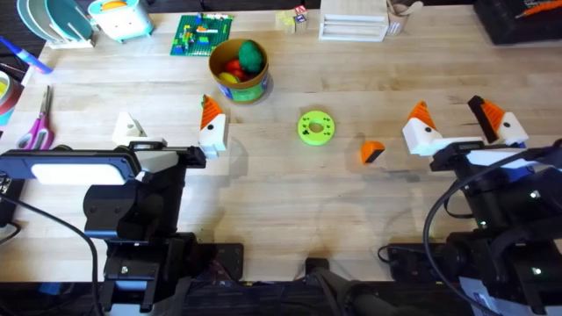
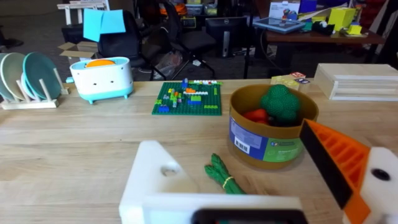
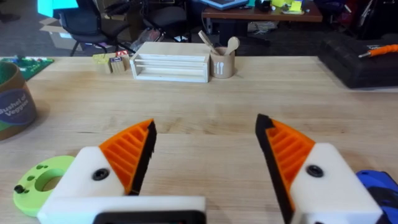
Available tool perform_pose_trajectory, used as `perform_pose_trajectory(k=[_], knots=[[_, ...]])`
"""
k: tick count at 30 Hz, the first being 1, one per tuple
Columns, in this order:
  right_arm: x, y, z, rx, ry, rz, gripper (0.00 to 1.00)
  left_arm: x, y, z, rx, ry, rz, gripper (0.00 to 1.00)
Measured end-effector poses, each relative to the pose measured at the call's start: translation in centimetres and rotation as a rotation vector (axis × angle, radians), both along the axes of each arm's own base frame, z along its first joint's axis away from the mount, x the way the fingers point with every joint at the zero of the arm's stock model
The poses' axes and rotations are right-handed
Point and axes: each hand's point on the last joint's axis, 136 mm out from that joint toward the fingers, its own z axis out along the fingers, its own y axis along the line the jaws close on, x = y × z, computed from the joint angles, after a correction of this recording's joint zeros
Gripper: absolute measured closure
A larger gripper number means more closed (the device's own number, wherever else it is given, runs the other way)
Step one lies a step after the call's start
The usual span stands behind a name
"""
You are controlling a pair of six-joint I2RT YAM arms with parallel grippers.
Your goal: Pick up the gripper from the table and insert it into the empty holder that is missing its gripper. Then pick up a screw, insert it into the mounting hole, and use the screwdriver to tighten it. Finally, clean up the table by picking up the vegetable and placing it into the bucket.
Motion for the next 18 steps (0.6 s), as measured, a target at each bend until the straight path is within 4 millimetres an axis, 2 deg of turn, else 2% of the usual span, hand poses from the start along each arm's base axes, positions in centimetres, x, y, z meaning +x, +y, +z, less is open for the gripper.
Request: perform_pose_trajectory(k=[14, 17, 18], knots=[[-0.01, 0.48, 0.10, 0.023, -0.003, 0.026, 0.010, -0.01, 0.07, 0.02, 0.000, 0.001, 0.004, 0.008], [-0.21, 0.60, -0.07, 0.068, 0.029, 0.028, 0.010, -0.36, 0.42, -0.31, -0.023, 0.058, 0.025, 0.008], [-0.40, 0.67, -0.16, 0.082, 0.057, 0.030, 0.010, -0.65, 0.54, 0.15, -0.037, 0.078, 0.033, 0.011]])
